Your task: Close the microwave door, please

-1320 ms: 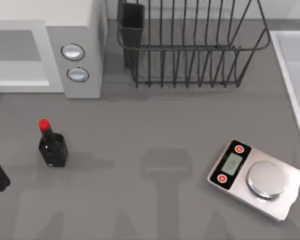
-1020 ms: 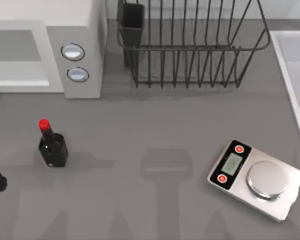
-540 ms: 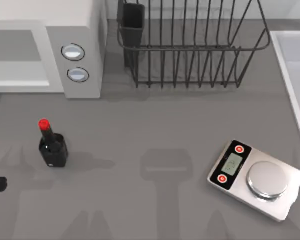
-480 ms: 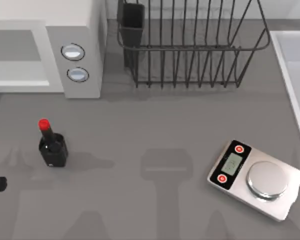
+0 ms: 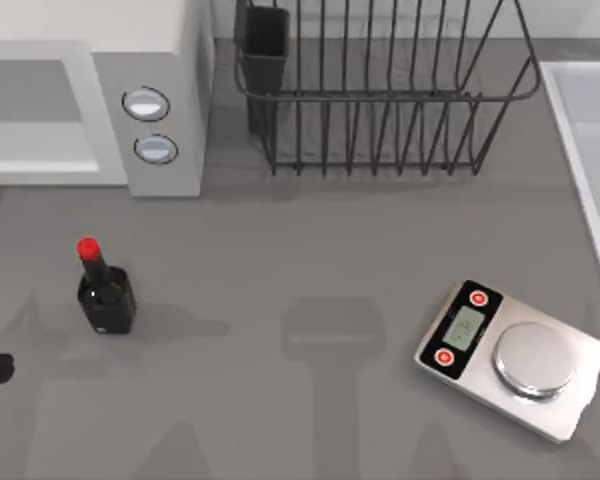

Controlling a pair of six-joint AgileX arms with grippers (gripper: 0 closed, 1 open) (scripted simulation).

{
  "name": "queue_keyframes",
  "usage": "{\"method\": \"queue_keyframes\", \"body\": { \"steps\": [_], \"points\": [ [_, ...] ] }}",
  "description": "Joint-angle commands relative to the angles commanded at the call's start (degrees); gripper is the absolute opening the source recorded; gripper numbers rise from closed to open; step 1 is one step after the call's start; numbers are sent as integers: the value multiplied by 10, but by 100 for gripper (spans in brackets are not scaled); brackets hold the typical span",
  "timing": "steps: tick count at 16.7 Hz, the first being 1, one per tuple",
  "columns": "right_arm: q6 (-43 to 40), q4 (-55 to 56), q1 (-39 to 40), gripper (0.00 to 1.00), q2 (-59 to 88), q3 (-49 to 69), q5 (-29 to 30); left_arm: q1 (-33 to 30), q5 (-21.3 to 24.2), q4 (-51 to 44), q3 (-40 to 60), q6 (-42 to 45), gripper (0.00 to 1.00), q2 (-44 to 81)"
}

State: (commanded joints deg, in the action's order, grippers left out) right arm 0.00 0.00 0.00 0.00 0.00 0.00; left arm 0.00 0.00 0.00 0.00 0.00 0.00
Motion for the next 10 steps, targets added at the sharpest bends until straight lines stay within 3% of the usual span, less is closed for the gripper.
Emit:
{"method": "queue_keyframes", "body": {
  "steps": [10],
  "points": [
    [0,0,0,100,0,0,0,-3,-3,-101,50,-1,0,-51]
  ]
}}
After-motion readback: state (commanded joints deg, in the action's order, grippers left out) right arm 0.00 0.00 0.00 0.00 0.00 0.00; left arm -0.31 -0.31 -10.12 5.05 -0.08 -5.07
